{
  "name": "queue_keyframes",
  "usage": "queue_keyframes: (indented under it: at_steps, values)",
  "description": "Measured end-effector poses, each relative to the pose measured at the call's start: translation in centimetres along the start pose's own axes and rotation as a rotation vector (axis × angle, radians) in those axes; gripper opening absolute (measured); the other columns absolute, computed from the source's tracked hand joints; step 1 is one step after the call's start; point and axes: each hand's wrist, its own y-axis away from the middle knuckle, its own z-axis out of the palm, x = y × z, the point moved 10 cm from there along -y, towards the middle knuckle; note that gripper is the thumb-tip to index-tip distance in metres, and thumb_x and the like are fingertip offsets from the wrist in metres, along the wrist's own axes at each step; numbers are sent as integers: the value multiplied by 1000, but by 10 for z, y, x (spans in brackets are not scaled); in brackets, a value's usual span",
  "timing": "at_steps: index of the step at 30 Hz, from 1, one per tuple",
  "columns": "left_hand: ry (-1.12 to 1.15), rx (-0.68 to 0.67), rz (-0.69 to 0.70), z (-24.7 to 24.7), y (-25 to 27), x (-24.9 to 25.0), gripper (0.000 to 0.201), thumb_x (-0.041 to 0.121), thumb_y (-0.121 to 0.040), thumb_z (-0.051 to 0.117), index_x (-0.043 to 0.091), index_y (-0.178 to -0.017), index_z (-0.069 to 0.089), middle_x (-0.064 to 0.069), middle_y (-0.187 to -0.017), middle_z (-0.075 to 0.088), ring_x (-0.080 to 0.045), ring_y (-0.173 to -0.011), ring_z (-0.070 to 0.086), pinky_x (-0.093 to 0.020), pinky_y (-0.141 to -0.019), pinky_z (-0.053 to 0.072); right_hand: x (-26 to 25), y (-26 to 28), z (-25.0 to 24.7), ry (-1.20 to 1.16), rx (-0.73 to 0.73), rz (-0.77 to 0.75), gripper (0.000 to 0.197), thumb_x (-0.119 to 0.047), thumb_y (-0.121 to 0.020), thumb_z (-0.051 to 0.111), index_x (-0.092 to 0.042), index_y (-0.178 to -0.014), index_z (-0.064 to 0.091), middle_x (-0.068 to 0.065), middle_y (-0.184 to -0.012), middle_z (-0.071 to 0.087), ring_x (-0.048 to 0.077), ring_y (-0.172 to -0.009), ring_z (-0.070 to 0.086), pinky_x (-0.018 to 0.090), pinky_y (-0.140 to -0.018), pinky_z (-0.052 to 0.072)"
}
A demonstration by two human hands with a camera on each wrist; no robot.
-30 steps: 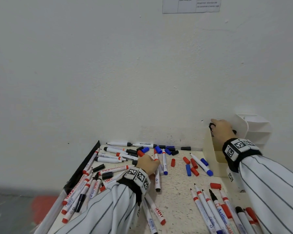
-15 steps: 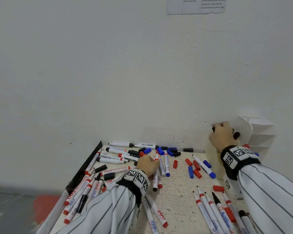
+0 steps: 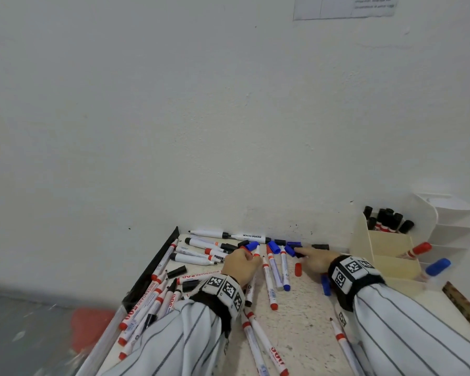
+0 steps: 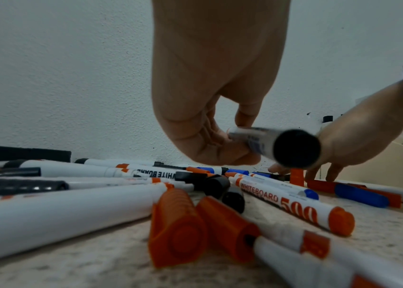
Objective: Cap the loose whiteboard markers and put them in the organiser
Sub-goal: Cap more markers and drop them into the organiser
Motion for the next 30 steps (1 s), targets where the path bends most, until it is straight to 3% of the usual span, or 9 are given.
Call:
queue_keyframes:
  at_steps: [4, 9, 13, 16, 18, 21, 25, 27, 30]
  values:
    - [8, 3, 4, -4, 0, 0, 30, 28, -93, 51, 22, -65, 43, 5, -71, 49, -10, -70, 48, -24, -71, 42, 0, -1, -2, 52, 27, -3, 48, -35, -99, 33, -33, -146, 26, 1, -156, 19, 23, -142, 22, 39, -116, 16]
    - [25, 3, 6, -4, -1, -4, 30, 27, -94, 50, 23, -65, 42, 9, -67, 45, -2, -60, 42, -14, -58, 35, 1, -4, -1, 191, 25, 5, 49, -15, -93, 47, -43, -134, 42, 1, -145, 32, 24, -131, 33, 39, -111, 30]
    - [33, -3, 9, -3, -1, -6, 28, 27, -94, 50, 23, -68, 43, 10, -68, 44, 0, -60, 39, -12, -54, 30, -4, 0, -2, 197, 64, 14, 42, -19, -94, 44, -33, -134, 46, 2, -142, 40, 22, -128, 38, 37, -109, 34]
    - [44, -6, 8, -1, 0, -6, 24, 29, -95, 50, 23, -72, 45, 9, -71, 47, -3, -64, 44, -16, -62, 41, -10, 4, -25, 76, 251, -24, 15, -22, -93, 48, -25, -105, 57, 2, -117, 56, 17, -105, 52, 29, -92, 44]
    - [45, -10, 5, 1, 1, -5, 22, 30, -94, 50, 23, -73, 47, 8, -74, 49, -9, -70, 50, -26, -77, 49, -10, 11, -43, -89, 373, -61, 8, -18, -92, 50, -23, -86, 48, 3, -98, 56, 17, -88, 54, 23, -74, 43]
    - [25, -40, 14, 6, 1, -1, 20, 33, -94, 50, 23, -77, 49, 6, -77, 52, -14, -77, 52, -31, -85, 50, -14, 30, -70, -294, 502, -119, 4, -15, -95, 47, -15, -95, 43, 7, -91, 55, 18, -78, 52, 24, -64, 39]
    - [33, -74, 47, 15, 4, 6, 23, 34, -94, 50, 14, -101, 59, 2, -88, 57, -10, -70, 54, -24, -72, 50, -26, 47, -77, -434, 469, -201, 25, -17, -99, 40, -12, -121, 51, 8, -101, 59, 16, -86, 55, 25, -77, 42]
    - [53, -93, 49, 20, 8, 10, 28, 35, -94, 51, 13, -108, 60, 0, -90, 60, -8, -59, 55, -20, -60, 49, -33, 57, -79, -449, 497, -246, 24, -12, -97, 45, -10, -119, 53, 4, -108, 55, 14, -95, 50, 22, -80, 38]
    - [53, -112, 85, 27, 14, 17, 25, 32, -94, 52, 12, -107, 59, -3, -94, 62, -9, -57, 56, -22, -60, 50, -36, 67, -79, -480, 530, -282, 23, -7, -91, 54, -10, -114, 51, 0, -104, 50, 14, -93, 49, 21, -78, 38]
